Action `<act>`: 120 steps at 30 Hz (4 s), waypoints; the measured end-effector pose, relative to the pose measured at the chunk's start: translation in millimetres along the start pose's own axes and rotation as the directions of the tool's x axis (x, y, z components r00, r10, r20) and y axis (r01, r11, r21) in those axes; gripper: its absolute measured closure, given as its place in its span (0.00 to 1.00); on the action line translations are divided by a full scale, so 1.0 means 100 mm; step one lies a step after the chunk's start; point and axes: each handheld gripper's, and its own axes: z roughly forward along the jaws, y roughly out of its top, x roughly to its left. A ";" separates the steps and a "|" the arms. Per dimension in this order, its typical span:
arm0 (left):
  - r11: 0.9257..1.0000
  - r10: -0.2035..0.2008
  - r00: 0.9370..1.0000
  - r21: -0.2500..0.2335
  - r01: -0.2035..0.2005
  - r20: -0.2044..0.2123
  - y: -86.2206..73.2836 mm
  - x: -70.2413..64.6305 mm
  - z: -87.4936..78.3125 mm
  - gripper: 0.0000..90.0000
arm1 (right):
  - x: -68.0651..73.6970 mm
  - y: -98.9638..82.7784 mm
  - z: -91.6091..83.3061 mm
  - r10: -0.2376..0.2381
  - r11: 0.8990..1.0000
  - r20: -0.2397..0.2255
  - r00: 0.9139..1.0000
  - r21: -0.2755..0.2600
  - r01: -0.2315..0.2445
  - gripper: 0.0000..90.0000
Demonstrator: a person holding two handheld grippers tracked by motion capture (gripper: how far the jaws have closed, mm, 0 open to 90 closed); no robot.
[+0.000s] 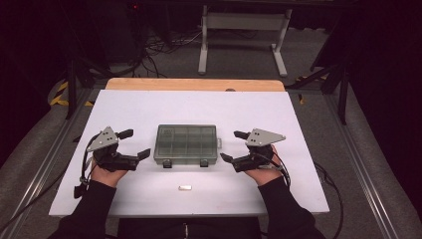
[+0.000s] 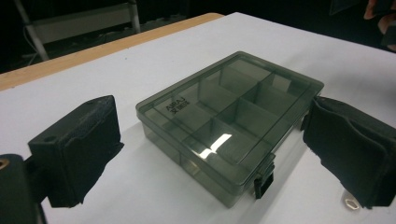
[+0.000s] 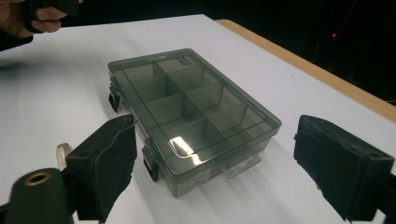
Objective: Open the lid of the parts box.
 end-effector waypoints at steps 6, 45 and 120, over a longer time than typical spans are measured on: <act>1.000 -0.012 1.000 0.020 0.011 0.017 0.02 -0.01 0.05 0.06 | 0.01 0.04 0.07 0.009 1.000 -0.029 1.000 0.020 -0.009 0.15; 0.961 0.003 0.995 0.273 -0.031 0.101 -0.12 0.01 0.23 0.27 | 0.13 -0.14 0.40 0.070 0.967 -0.121 0.990 0.251 -0.038 0.35; 0.909 0.038 0.990 0.407 -0.092 0.139 -0.23 -0.01 0.38 0.75 | 0.11 -0.26 0.52 0.046 0.941 -0.062 0.997 0.337 -0.023 0.78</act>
